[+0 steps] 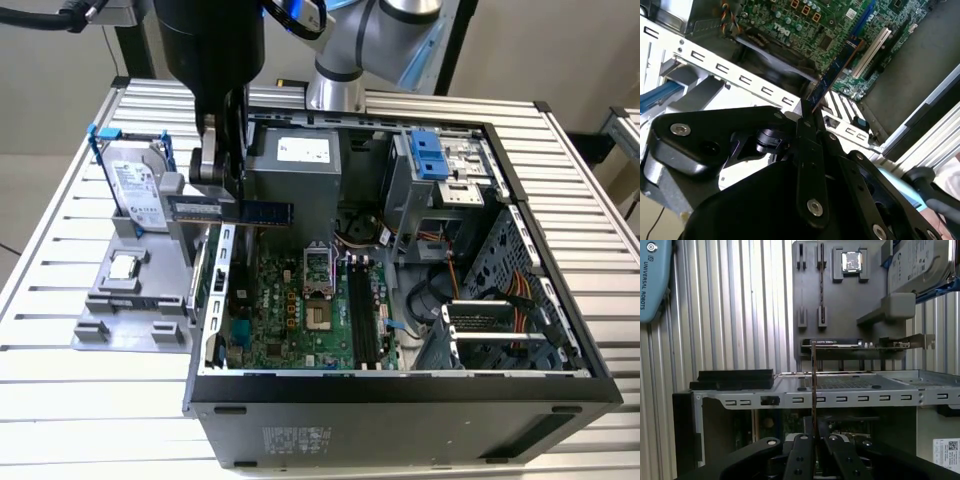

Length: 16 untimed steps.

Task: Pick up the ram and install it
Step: 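Pick up the ram and move it above insertion slot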

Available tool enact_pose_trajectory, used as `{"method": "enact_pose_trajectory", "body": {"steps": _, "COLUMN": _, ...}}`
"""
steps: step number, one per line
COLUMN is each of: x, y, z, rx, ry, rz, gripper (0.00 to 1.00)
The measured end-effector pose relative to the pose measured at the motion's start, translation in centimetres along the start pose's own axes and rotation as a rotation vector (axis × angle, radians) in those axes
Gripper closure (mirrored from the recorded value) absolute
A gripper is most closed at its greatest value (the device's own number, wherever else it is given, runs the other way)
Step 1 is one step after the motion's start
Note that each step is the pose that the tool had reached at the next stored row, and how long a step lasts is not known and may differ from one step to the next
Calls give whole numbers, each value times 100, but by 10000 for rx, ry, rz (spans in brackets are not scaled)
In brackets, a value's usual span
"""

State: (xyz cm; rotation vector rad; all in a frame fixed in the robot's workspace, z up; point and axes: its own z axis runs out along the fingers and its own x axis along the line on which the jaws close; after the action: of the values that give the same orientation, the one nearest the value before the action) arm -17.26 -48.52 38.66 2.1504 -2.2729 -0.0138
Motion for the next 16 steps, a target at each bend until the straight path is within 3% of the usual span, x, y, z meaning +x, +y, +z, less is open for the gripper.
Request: {"method": "enact_pose_trajectory", "body": {"steps": 16, "x": -7, "y": -126, "z": -2, "rx": 0, "ry": -1, "rz": 0, "gripper": 100}}
